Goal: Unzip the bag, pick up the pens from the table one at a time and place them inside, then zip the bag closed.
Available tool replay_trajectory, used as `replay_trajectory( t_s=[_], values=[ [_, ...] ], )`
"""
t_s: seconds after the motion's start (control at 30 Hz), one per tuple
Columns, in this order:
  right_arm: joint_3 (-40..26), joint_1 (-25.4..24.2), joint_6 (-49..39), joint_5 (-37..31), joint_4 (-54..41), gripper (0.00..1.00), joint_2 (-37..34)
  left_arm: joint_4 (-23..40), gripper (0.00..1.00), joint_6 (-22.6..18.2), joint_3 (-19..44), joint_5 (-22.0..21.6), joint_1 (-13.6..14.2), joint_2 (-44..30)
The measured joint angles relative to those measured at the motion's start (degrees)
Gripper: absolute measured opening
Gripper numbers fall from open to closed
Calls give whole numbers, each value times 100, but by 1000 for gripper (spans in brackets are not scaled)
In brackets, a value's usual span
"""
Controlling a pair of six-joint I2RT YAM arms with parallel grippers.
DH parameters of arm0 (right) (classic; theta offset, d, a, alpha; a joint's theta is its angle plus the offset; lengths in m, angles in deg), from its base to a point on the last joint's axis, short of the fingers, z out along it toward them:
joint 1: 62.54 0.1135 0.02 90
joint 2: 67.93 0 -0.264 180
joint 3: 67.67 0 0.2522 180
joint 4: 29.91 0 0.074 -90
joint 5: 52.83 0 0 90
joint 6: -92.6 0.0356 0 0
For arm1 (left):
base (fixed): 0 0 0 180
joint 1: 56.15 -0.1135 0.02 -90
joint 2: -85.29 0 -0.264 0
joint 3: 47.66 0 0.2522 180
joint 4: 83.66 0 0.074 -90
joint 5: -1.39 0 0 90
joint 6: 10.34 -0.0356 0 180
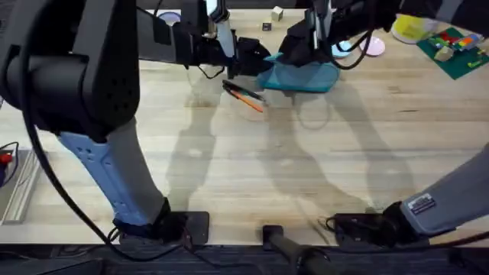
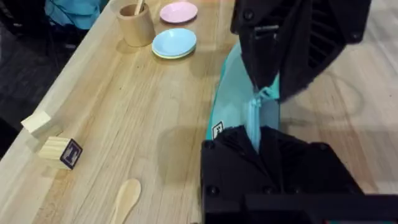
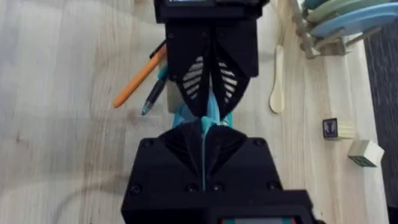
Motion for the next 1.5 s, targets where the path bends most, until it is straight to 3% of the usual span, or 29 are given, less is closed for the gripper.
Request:
replay_trajectory(
  t_s=[0.63,0.67,0.7,0.87,0.9,1.17,1.5],
  values=[
    [0,206,21,-108,24,36,0,20,42,0,0,45,-4,0],
    [0,206,45,-108,24,74,0,20,42,0,0,45,-4,0],
    [0,208,83,-99,18,174,0,18,42,0,2,40,-4,0],
    [-26,338,213,3,-3,864,2,18,42,0,0,21,13,0],
    [-26,364,223,-4,-44,963,10,18,42,0,0,21,13,0],
    [-26,249,307,-382,-284,996,528,16,42,0,2,18,13,0],
    [-35,-281,308,-563,-335,996,1477,18,42,0,2,18,13,0]
  ],
)
